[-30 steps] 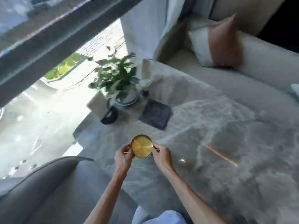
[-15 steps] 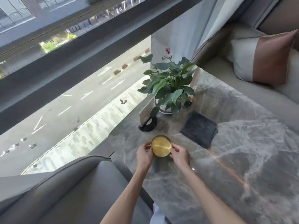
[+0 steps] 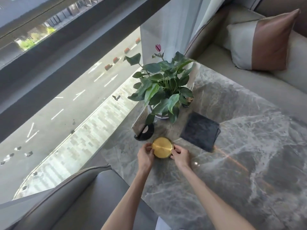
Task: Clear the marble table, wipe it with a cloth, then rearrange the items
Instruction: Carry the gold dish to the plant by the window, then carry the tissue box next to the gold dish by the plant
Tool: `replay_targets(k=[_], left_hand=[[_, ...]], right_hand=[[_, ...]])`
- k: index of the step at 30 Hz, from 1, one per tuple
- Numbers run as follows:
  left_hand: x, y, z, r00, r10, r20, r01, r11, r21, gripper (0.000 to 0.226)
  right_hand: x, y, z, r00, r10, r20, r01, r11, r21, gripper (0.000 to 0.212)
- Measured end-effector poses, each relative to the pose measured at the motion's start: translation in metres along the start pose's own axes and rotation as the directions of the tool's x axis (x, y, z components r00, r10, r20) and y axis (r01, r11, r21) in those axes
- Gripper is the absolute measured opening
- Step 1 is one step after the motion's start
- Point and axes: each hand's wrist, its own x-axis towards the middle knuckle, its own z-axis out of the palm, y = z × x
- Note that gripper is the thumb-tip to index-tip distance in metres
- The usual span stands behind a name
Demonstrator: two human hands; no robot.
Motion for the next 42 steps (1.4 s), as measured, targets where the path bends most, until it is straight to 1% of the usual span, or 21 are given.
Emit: replay_targets(k=[2,4,5,6,7,8,10,12,14,17,20,26,29,30,31,33,34,36,38,39,42], left_hand=[[0.001,0.006,0.000,0.999,-0.025,0.027,0.024,0.998,0.059,0.030],[0.000,0.013,0.000,0.999,-0.016,0.051,0.002,0.968,0.252,0.030],[-0.004,0.017,0.001,0.998,0.003,0.056,-0.026,0.909,0.416,0.030],[-0.009,0.023,0.002,0.998,0.036,0.046,-0.056,0.818,0.573,0.030],[-0.014,0.030,0.006,0.996,0.089,0.032,-0.087,0.732,0.676,0.028],[-0.019,0.039,0.012,0.988,0.154,0.030,-0.129,0.687,0.715,0.025],[-0.021,0.058,0.031,0.959,0.274,0.070,-0.248,0.698,0.672,0.016],[-0.009,0.077,0.056,0.932,0.327,0.157,-0.354,0.721,0.595,0.016],[0.010,0.092,0.081,0.910,0.322,0.260,-0.414,0.724,0.552,0.019],[0.031,0.102,0.111,0.928,0.191,0.321,-0.350,0.747,0.565,0.029],[0.040,0.102,0.129,0.944,0.097,0.317,-0.283,0.733,0.619,0.037],[0.052,0.098,0.130,0.960,0.119,0.255,-0.250,0.777,0.578,0.022],[0.049,0.098,0.131,0.957,0.155,0.246,-0.276,0.751,0.599,0.024],[0.045,0.099,0.132,0.955,0.176,0.240,-0.292,0.713,0.638,0.027],[0.039,0.100,0.135,0.948,0.213,0.238,-0.319,0.642,0.697,0.031],[0.023,0.104,0.144,0.914,0.309,0.262,-0.383,0.449,0.807,0.035],[0.012,0.107,0.151,0.884,0.358,0.301,-0.430,0.368,0.824,0.034],[-0.017,0.107,0.172,0.807,0.410,0.425,-0.546,0.246,0.801,0.027],[-0.051,0.102,0.198,0.744,0.390,0.543,-0.638,0.172,0.750,0.024],[-0.070,0.098,0.212,0.722,0.358,0.593,-0.672,0.155,0.724,0.026],[-0.126,0.085,0.258,0.644,0.284,0.710,-0.758,0.114,0.642,0.026]], right_hand=[[0.001,-0.001,-0.001,1.000,0.009,0.014,-0.009,1.000,0.005,0.037],[0.000,-0.001,-0.004,0.998,0.001,0.058,0.000,1.000,-0.019,0.039],[-0.001,-0.001,-0.007,0.997,0.002,0.078,0.001,1.000,-0.030,0.041],[-0.001,-0.001,-0.012,0.997,0.010,0.081,-0.008,1.000,-0.030,0.042],[0.000,-0.002,-0.020,0.998,0.019,0.058,-0.019,1.000,-0.010,0.038],[0.003,-0.005,-0.029,1.000,0.021,0.000,-0.021,1.000,0.018,0.033],[0.013,-0.011,-0.055,0.978,-0.006,-0.209,0.012,1.000,0.026,0.022],[0.028,-0.016,-0.085,0.912,-0.003,-0.409,0.001,1.000,-0.006,0.017],[0.043,-0.021,-0.109,0.859,0.072,-0.507,-0.086,0.996,-0.005,0.023],[0.058,-0.020,-0.128,0.841,0.193,-0.505,-0.245,0.969,-0.038,0.033],[0.066,-0.012,-0.130,0.873,0.243,-0.423,-0.301,0.951,-0.074,0.032],[0.066,-0.004,-0.123,0.884,0.265,-0.386,-0.330,0.937,-0.112,0.026],[0.064,-0.003,-0.127,0.900,0.237,-0.366,-0.293,0.950,-0.106,0.026],[0.063,-0.003,-0.130,0.908,0.224,-0.354,-0.275,0.956,-0.103,0.026],[0.062,-0.002,-0.135,0.920,0.204,-0.334,-0.252,0.962,-0.106,0.027],[0.051,0.001,-0.149,0.946,0.138,-0.292,-0.182,0.975,-0.126,0.031],[0.043,0.004,-0.159,0.952,0.086,-0.293,-0.137,0.978,-0.158,0.033],[0.019,0.017,-0.187,0.939,-0.076,-0.336,-0.034,0.950,-0.311,0.031],[-0.008,0.038,-0.222,0.907,-0.227,-0.355,0.057,0.900,-0.431,0.029],[-0.022,0.052,-0.242,0.892,-0.260,-0.368,0.076,0.891,-0.447,0.027],[-0.065,0.098,-0.311,0.855,-0.221,-0.468,0.014,0.913,-0.407,0.021]])
